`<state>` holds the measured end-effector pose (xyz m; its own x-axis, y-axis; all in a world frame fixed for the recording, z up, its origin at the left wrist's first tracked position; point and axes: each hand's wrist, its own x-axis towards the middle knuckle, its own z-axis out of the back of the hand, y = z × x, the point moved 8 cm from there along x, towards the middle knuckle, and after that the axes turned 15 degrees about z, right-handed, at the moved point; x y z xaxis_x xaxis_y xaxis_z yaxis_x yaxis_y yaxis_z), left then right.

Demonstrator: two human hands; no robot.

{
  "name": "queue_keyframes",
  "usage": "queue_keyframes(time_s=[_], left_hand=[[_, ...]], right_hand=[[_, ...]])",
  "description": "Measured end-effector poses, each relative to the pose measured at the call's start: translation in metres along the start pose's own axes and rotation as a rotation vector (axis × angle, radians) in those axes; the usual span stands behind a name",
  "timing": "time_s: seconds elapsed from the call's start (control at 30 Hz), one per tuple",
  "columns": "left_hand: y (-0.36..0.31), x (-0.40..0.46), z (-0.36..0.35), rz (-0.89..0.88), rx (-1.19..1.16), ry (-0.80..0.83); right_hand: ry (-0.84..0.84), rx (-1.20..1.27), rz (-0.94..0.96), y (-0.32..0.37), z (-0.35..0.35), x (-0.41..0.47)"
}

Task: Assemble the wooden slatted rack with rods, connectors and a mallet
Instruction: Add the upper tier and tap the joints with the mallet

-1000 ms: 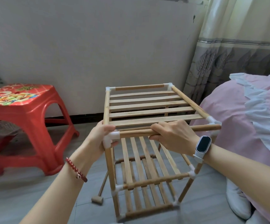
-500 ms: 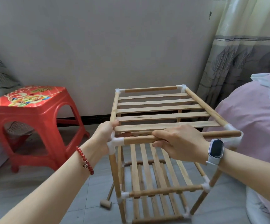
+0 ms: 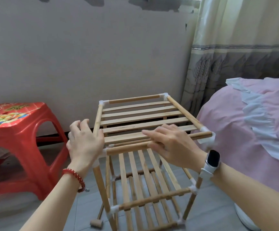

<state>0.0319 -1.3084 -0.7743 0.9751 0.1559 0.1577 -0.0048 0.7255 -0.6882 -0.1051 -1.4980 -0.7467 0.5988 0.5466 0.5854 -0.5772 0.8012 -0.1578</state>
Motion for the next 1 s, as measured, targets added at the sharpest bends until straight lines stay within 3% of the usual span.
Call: queue_keyframes(time_s=[0.07,0.17,0.27,0.33,0.4,0.5,0.7,1.0], left_hand=[[-0.033,-0.021,0.007,-0.226,0.064,-0.145],[-0.085,-0.068,-0.010,-0.565,0.011,-0.089],[-0.125,-0.116,-0.050,-0.744,0.087,0.062],[-0.149,-0.141,-0.076,-0.799,0.181,0.100],[-0.172,-0.162,-0.093,-0.863,0.217,0.075],[-0.195,-0.180,-0.109,-0.919,0.187,0.045],[-0.195,-0.178,-0.116,-1.100,0.213,-0.047],[-0.167,-0.192,-0.131,-1.084,0.272,0.116]], right_hand=[[-0.238,-0.066,-0.124,-0.021,0.037,-0.031],[-0.452,-0.034,-0.544,-0.070,0.070,-0.089],[-0.391,0.246,-1.111,-0.113,0.050,-0.146],[-0.341,0.593,-1.287,-0.121,0.024,-0.158],[-0.360,0.927,-1.341,-0.119,0.004,-0.152],[-0.399,1.129,-1.309,-0.125,-0.007,-0.143],[-0.213,0.961,-1.133,-0.132,0.001,-0.134],[-0.231,1.010,-1.198,-0.121,0.004,-0.140]])
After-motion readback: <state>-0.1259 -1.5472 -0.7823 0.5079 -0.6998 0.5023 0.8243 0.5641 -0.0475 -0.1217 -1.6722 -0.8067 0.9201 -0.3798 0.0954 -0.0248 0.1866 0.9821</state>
